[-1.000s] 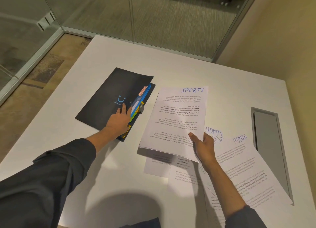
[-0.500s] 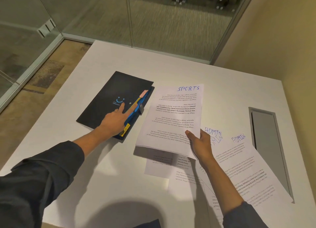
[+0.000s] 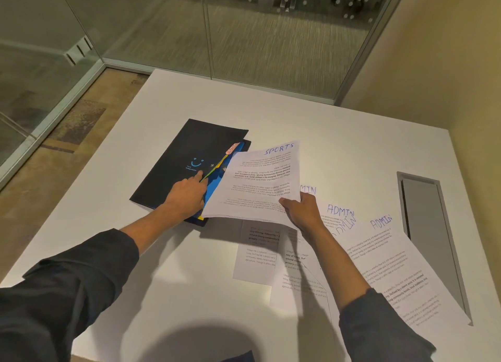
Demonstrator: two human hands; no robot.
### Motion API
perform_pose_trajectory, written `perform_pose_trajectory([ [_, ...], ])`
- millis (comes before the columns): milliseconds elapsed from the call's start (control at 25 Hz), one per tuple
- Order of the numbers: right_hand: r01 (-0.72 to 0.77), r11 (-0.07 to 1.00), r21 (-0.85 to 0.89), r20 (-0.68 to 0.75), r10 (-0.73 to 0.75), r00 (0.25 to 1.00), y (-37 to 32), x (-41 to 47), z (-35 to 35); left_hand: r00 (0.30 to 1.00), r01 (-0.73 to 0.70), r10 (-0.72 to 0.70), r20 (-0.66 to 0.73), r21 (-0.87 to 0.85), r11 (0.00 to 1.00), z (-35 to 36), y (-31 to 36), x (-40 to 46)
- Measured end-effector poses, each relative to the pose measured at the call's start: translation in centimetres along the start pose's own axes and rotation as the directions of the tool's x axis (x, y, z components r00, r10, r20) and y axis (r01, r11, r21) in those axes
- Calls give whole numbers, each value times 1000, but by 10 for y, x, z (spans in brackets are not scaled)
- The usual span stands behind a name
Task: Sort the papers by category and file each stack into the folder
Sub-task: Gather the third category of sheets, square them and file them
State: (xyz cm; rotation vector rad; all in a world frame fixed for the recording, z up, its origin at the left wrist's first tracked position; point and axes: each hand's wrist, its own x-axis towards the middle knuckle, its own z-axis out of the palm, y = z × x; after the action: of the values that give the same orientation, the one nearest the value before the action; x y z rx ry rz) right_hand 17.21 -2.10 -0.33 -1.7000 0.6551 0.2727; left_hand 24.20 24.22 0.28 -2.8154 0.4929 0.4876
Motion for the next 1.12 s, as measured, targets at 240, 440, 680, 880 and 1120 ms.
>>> perform_pose_trajectory([
  [240, 57, 983, -172, -20, -61, 998, -27, 15, 4, 997, -42, 45, 55, -38, 998, -1, 8, -1],
  [440, 98, 952, -290, 5, -101, 995, -41, 19, 13, 991, -85, 92, 92, -76, 993, 1, 11, 2],
  [680, 100, 939, -330, -34, -118, 992, -40, 22, 1, 989, -105, 110, 100, -59, 993, -6, 5, 2],
  [880, 118, 954, -274, -47, -136, 990, -30, 17, 12, 990, -106, 112, 84, -74, 992, -7, 15, -1],
  [1120, 102, 973, -205, -49, -114, 992, -28, 19, 13, 994, -55, 59, 92, -46, 997, 1, 19, 0],
])
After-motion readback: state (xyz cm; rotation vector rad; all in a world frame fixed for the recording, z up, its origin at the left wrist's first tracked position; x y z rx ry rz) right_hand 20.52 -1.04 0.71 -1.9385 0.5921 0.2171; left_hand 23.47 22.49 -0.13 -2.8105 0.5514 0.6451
